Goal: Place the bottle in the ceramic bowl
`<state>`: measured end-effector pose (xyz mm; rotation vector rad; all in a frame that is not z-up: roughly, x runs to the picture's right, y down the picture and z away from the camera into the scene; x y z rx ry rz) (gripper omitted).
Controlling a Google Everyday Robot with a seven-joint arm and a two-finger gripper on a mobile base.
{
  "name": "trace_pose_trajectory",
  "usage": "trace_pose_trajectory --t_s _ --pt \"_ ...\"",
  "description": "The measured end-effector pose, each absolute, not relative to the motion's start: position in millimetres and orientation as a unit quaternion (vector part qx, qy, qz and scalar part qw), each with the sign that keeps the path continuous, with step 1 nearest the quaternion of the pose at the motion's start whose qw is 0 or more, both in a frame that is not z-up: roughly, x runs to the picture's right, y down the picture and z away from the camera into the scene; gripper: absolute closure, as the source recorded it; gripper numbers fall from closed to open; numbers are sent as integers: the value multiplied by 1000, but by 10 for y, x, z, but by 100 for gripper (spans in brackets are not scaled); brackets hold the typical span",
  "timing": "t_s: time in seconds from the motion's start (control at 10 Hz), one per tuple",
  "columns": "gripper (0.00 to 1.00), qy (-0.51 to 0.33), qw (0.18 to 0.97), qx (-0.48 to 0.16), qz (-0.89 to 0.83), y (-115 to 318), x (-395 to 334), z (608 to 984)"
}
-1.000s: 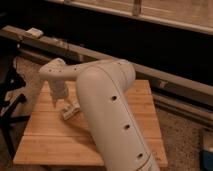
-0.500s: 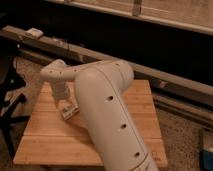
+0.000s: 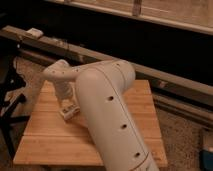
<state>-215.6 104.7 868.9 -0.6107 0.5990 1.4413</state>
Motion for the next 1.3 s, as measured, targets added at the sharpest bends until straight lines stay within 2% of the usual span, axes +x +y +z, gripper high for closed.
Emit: trace_pose_trajectory --t_s 1.3 --pt "35 304 667 -284 618 1310 -1975 8718"
